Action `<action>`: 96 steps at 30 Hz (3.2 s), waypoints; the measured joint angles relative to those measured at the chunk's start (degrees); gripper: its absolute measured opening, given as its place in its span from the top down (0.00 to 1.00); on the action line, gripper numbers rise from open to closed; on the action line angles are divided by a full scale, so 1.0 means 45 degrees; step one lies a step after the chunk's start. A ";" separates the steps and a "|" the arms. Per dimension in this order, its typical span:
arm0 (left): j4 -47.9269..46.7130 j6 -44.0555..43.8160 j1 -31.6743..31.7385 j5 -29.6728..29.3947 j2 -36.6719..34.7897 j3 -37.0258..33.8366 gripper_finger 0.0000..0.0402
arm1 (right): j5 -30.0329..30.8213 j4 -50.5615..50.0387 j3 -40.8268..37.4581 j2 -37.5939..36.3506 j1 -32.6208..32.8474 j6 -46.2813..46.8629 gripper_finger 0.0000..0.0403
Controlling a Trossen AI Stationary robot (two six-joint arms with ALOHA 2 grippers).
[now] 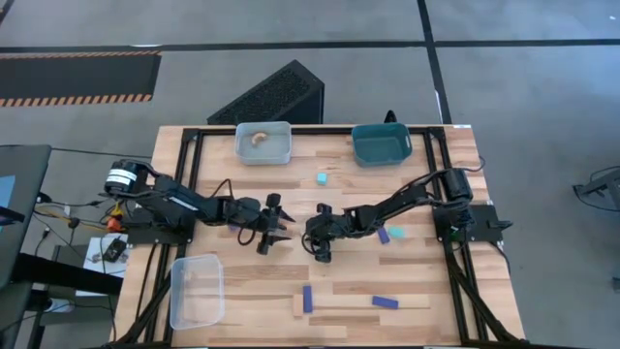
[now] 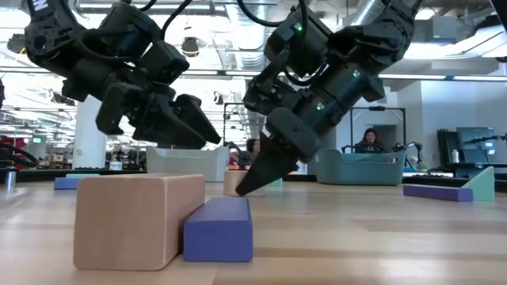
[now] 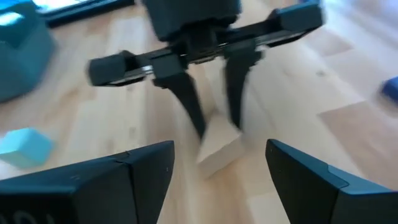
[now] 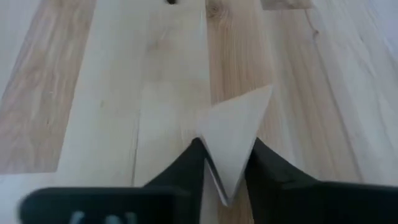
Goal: Sort & place blocks by color
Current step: Put the brown block into the gray bin
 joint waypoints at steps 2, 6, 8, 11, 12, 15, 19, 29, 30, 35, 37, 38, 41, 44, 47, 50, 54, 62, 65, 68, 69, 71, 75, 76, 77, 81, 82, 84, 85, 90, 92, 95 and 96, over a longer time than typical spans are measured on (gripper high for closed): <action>0.0026 -0.0372 0.0190 0.0741 0.0000 0.0000 0.39 | 0.0000 -0.0048 0.0000 -0.0067 0.0005 0.0004 0.83; 0.0231 -0.1067 0.0503 0.1060 0.0000 0.0000 0.39 | 0.0201 -0.0072 -0.0044 -0.0270 0.0018 -0.0078 0.85; 0.0226 -0.1552 0.0726 0.1029 0.0000 0.0000 0.39 | 0.0859 -0.0404 -0.0057 -0.0581 0.0106 -0.0291 0.84; 0.0126 -0.2771 0.1222 0.1164 0.0000 0.0000 0.39 | 0.2242 -0.0485 0.0117 -0.0724 0.0282 -0.0736 0.84; 0.0114 -0.3270 0.1442 0.1313 0.0000 0.0000 0.39 | 0.2684 -0.0823 0.0114 -0.0824 0.0348 -0.0957 0.85; 0.0167 -0.4825 0.2121 0.2067 0.0000 -0.0004 0.39 | 0.3880 -0.0749 0.0481 -0.0878 0.0536 -0.1542 0.85; 0.0669 -0.6674 0.2800 0.2767 -0.0005 -0.0005 0.39 | 0.5726 -0.1004 0.0918 -0.0879 0.0804 -0.2498 0.85; 0.1971 -0.8996 0.3034 0.3893 -0.0005 0.0167 0.39 | 0.7672 -0.1008 0.1522 -0.0879 0.0828 -0.4186 0.85; 0.1976 -0.9128 0.3034 0.3877 -0.0005 0.0256 0.39 | 0.7700 -0.1000 0.1579 -0.0879 0.0810 -0.4288 0.85; 0.1534 -0.9032 0.3024 0.3227 -0.0005 0.0694 0.42 | 0.7743 -0.1057 0.1919 -0.0869 0.0875 -0.4694 0.85; 0.1519 -0.8901 0.3037 0.3028 -0.0010 0.0824 0.47 | 0.7905 -0.1003 0.1990 -0.0878 0.0898 -0.4712 0.85; 0.1490 -0.8861 0.3051 0.3007 -0.0010 0.0838 0.50 | 0.7902 -0.1030 0.1991 -0.0879 0.0903 -0.4717 0.85; 0.1464 -0.8727 0.3162 0.3163 -0.0010 0.0845 0.64 | 0.7940 -0.1194 0.1977 -0.0874 0.0908 -0.4719 0.85; 0.1369 -0.8664 0.3385 0.3268 -0.0010 0.0848 0.74 | 0.8017 -0.1315 0.1977 -0.0874 0.0908 -0.4785 0.85; 0.1320 -0.8322 0.3671 0.3611 -0.0011 0.0871 0.74 | 0.8355 -0.1295 0.1982 -0.0871 0.0995 -0.4744 0.85; 0.1100 -0.8057 0.4116 0.3572 -0.0155 0.0866 0.74 | 0.9413 -0.1716 0.1953 -0.1162 0.1223 -0.4664 0.85; 0.0399 -0.7608 0.5075 0.3142 -0.0414 0.0926 0.74 | 1.0210 -0.3304 0.1996 -0.2052 0.1501 -0.3706 0.85; -0.4817 -0.4007 0.7126 -0.2534 -0.1004 0.3042 0.74 | 1.0440 -0.7521 0.1977 -0.3431 0.1345 0.0226 0.85; -0.5765 -0.3117 0.7720 -0.3499 -0.0899 0.3803 0.74 | 1.0813 -0.8264 0.1972 -0.3504 0.1379 0.0782 0.85; -0.6075 -0.2797 0.8395 -0.3739 -0.0889 0.4285 0.74 | 1.1001 -0.8480 0.1972 -0.3550 0.1467 0.0859 0.85; -0.6102 -0.2788 0.8638 -0.3771 -0.0889 0.4347 0.74 | 1.0996 -0.8461 0.1972 -0.3555 0.1444 0.0868 0.85; -0.6323 -0.2988 0.9162 -0.3841 -0.0889 0.4396 0.72 | 1.0993 -0.8495 0.1972 -0.3555 0.1420 0.0924 0.85; -0.7186 -0.3667 1.0028 -0.3658 -0.0889 0.4396 0.70 | 1.0996 -0.8485 0.1972 -0.3555 0.1427 0.1117 0.84; -0.7491 -0.3702 1.0170 -0.3569 -0.0889 0.4396 0.70 | 1.0996 -0.8480 0.1972 -0.3555 0.1418 0.1117 0.84; -0.7731 -0.3761 1.0259 -0.3538 -0.0889 0.4396 0.69 | 1.0996 -0.8475 0.1972 -0.3555 0.1395 0.1121 0.84; -0.8262 -0.4142 1.0469 -0.3555 -0.0889 0.4396 0.65 | 1.0914 -0.8451 0.1972 -0.3555 0.1204 0.1156 0.84; -0.8301 -0.4135 1.0488 -0.3562 -0.0889 0.4396 0.63 | 1.0908 -0.8444 0.1972 -0.3555 0.1157 0.1160 0.84; -0.8315 -0.4137 1.0495 -0.3603 -0.0889 0.4396 0.60 | 1.0904 -0.8441 0.1972 -0.3555 0.1083 0.1158 0.84; -0.8319 -0.4137 1.0490 -0.3603 -0.0889 0.4396 0.58 | 1.0909 -0.8434 0.1972 -0.3555 0.1083 0.1158 0.84; -0.8278 -0.3934 1.0450 -0.3390 -0.0889 0.4396 0.49 | 1.0887 -0.8341 0.1972 -0.3555 0.1137 0.1156 0.84; -0.8202 -0.3600 1.0351 -0.3072 -0.0898 0.4396 0.46 | 1.0854 -0.8346 0.1972 -0.3555 0.1141 0.1183 0.84; -0.8161 -0.2998 0.9964 -0.2631 -0.1101 0.4391 0.44 | 1.0851 -0.8678 0.1968 -0.3555 0.1132 0.1686 0.84; -0.8136 -0.2869 0.9772 -0.2608 -0.1211 0.4386 0.44 | 1.0856 -0.8775 0.1921 -0.3555 0.1132 0.1869 0.84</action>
